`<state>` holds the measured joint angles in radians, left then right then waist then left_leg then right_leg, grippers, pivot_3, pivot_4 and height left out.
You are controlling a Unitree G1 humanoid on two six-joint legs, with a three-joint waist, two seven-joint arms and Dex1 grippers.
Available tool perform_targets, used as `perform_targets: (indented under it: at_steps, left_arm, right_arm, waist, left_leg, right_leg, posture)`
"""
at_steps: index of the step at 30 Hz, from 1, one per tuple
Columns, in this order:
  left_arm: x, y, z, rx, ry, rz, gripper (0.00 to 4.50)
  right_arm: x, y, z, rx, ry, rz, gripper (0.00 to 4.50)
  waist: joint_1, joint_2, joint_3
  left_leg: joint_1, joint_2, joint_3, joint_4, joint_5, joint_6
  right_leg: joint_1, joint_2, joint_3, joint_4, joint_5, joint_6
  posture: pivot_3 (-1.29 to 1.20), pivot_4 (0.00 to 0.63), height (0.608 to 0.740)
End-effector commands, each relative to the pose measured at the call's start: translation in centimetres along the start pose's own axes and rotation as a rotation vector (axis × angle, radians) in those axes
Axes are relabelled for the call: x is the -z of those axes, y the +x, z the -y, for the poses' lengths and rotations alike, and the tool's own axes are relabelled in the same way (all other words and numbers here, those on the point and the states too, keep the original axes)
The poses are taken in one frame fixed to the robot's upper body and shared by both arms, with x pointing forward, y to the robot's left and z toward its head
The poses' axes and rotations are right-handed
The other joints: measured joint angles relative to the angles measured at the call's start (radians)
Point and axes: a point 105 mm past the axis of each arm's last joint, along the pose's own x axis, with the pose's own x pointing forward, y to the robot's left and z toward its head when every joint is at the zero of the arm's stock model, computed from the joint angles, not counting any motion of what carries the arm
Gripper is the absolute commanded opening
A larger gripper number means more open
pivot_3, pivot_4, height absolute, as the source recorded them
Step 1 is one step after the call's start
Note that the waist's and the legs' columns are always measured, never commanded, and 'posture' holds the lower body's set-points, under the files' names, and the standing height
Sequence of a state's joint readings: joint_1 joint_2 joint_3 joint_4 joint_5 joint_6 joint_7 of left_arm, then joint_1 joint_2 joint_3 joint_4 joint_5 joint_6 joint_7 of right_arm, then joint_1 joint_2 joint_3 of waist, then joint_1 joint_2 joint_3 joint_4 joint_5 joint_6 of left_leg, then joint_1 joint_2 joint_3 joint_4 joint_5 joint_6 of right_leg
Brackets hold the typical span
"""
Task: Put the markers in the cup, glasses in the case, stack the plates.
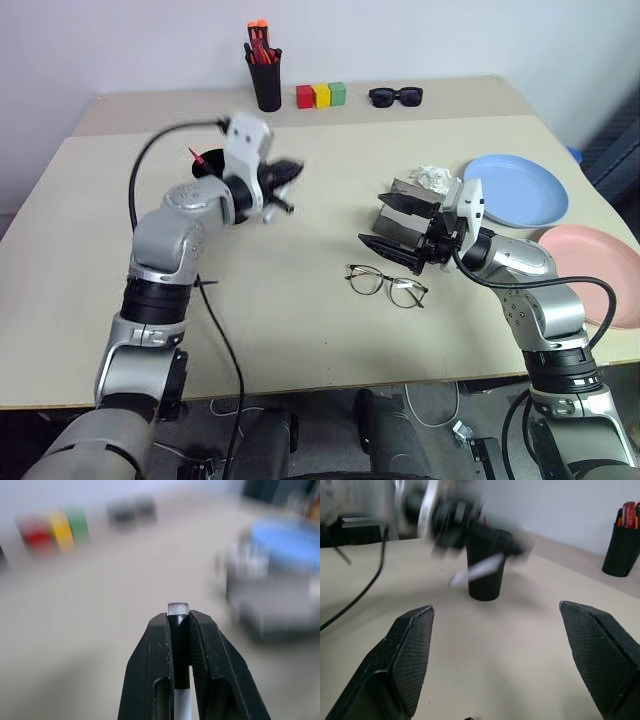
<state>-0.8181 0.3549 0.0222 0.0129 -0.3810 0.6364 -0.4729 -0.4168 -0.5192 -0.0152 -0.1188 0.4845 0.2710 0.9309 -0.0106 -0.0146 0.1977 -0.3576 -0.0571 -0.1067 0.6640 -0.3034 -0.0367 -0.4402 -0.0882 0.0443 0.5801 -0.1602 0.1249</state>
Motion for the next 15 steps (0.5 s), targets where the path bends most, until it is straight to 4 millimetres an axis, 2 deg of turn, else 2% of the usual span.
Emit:
perform_targets:
  at_steps: [1,4,7,11,15]
  left_arm:
    - [-5.1,-0.6,-1.5,-0.083,0.094,0.285,0.06]
    - [-8.3,-1.9,-3.9,-0.222,0.115,0.499,0.06]
    - [-10.3,-3.8,-5.1,-0.269,0.270,0.650,0.06]
    - [-9.6,-5.7,-8.2,-0.388,0.284,0.715,0.06]
    - [-6.5,-5.8,-9.6,-0.422,0.250,0.694,0.06]
  right_arm:
    - [-1.5,0.4,0.1,-0.007,-0.050,0.051,4.09]
    - [-1.5,0.4,0.1,-0.008,-0.051,0.051,4.09]
    - [-1.5,0.3,0.2,-0.008,-0.052,0.050,4.09]
    - [-1.6,0.2,0.3,-0.007,-0.053,0.049,4.09]
    - [-1.6,0.3,0.3,-0.009,-0.053,0.050,4.09]
  waist:
    - [0.000,0.000,0.000]
    - [-0.003,0.000,0.000]
    - [-0.003,0.000,0.000]
    - [-0.001,0.000,0.000]
    - [0.003,0.000,0.000]
  left_leg:
    - [0.000,0.000,0.000,0.000,0.000,0.000]
    - [0.000,0.000,0.001,0.000,0.000,0.000]
    - [0.000,0.000,0.001,0.000,0.000,0.000]
    - [0.001,0.000,0.002,0.000,0.000,0.000]
    - [0.000,0.000,0.001,0.001,0.000,0.000]
  right_leg:
    - [0.000,0.000,0.000,0.000,0.000,0.000]
    - [0.000,0.000,0.000,0.000,0.000,0.000]
    - [0.000,0.000,0.000,0.000,0.000,0.000]
    - [0.000,0.000,0.000,-0.001,0.000,0.000]
    - [0.001,0.000,0.000,-0.001,0.001,0.001]
  posture:
    - [0.00,0.150,0.740]
    - [0.00,0.150,0.740]
    - [0.00,0.150,0.740]
    - [0.00,0.150,0.740]
    - [0.00,0.150,0.740]
